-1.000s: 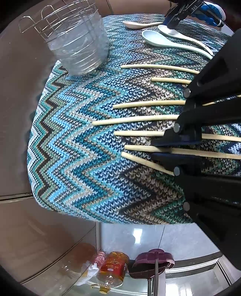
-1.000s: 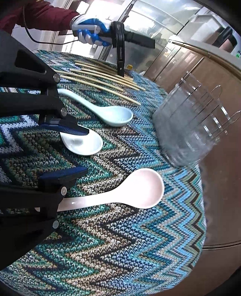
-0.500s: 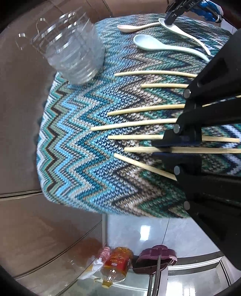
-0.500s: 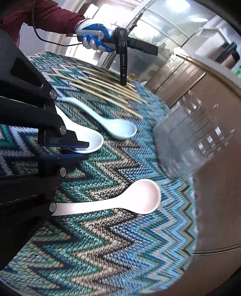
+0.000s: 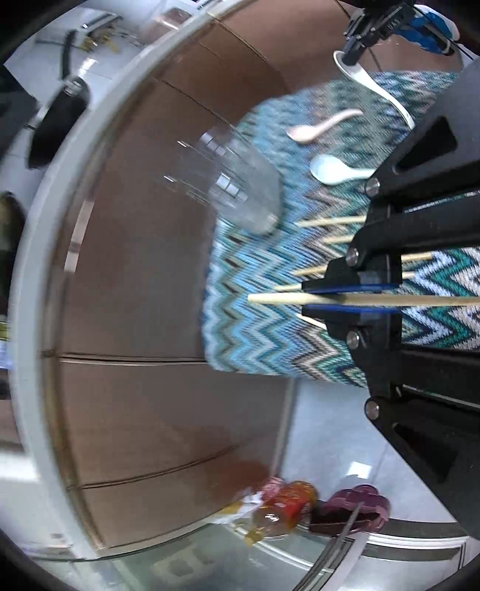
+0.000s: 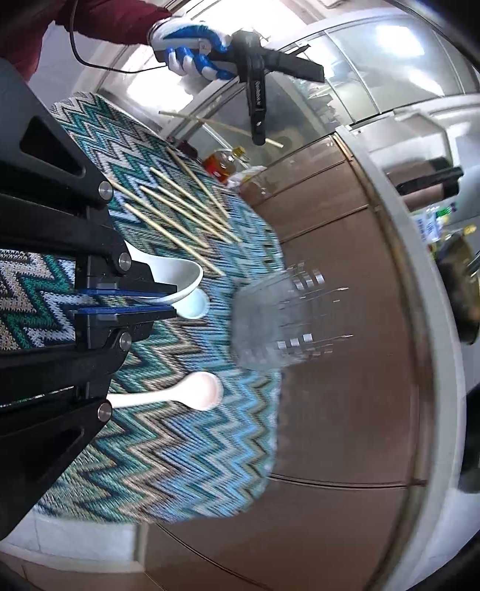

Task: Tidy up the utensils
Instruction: 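Lift both utensils over the wire-rack cup and open both tools to drop them in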

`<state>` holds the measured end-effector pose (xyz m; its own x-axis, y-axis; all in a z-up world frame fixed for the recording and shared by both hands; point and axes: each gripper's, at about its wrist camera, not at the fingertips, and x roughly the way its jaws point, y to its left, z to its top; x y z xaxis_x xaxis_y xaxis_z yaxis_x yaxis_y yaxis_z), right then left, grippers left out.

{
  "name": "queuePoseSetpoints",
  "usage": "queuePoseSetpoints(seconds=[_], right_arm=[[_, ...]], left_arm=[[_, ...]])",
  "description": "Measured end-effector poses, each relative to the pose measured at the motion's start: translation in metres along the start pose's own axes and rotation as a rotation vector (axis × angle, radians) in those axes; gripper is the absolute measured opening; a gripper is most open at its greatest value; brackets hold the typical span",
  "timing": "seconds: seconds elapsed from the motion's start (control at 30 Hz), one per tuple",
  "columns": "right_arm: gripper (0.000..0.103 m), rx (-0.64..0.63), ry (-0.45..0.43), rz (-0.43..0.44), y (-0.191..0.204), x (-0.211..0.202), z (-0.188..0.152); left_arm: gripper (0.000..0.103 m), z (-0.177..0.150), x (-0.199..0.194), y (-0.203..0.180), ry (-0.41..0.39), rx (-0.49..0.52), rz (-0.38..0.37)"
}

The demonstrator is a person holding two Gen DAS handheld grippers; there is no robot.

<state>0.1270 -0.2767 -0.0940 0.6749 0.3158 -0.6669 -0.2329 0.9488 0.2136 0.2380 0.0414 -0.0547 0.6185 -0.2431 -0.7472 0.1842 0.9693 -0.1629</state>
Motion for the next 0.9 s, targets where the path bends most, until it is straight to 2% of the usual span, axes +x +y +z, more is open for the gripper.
queuePoseSetpoints(seconds=[0.1, 0.33, 0.47, 0.53, 0.63, 0.73, 0.8, 0.9], right_arm=[[0.004, -0.029, -0.055, -0.027, 0.011, -0.014, 0.017], [0.004, -0.106, -0.24, -0.14, 0.028, -0.033, 0.083], [0.004, -0.132, -0.337, -0.214, 0.025, -0.026, 0.125], [0.004, -0.134, -0.354, -0.233, 0.021, -0.015, 0.141], [0.004, -0.15, -0.368, -0.299, 0.011, 0.013, 0.16], [0.004, -0.15, -0.361, -0.336, 0.001, 0.039, 0.167], [0.004, -0.152, -0.352, -0.347, -0.003, 0.057, 0.167], [0.004, -0.158, -0.335, -0.36, -0.007, 0.078, 0.163]], left_arm=[[0.005, 0.019, -0.02, -0.013, -0.096, 0.003, -0.019], [0.005, 0.081, -0.055, -0.068, -0.37, -0.018, -0.123], [0.005, 0.112, -0.056, -0.095, -0.532, -0.06, -0.17], [0.005, 0.125, -0.048, -0.107, -0.597, -0.081, -0.181], [0.005, 0.137, -0.027, -0.124, -0.656, -0.105, -0.174], [0.005, 0.142, 0.003, -0.14, -0.71, -0.106, -0.097], [0.005, 0.141, 0.026, -0.147, -0.717, -0.103, -0.056], [0.005, 0.134, 0.064, -0.152, -0.687, -0.109, -0.036]])
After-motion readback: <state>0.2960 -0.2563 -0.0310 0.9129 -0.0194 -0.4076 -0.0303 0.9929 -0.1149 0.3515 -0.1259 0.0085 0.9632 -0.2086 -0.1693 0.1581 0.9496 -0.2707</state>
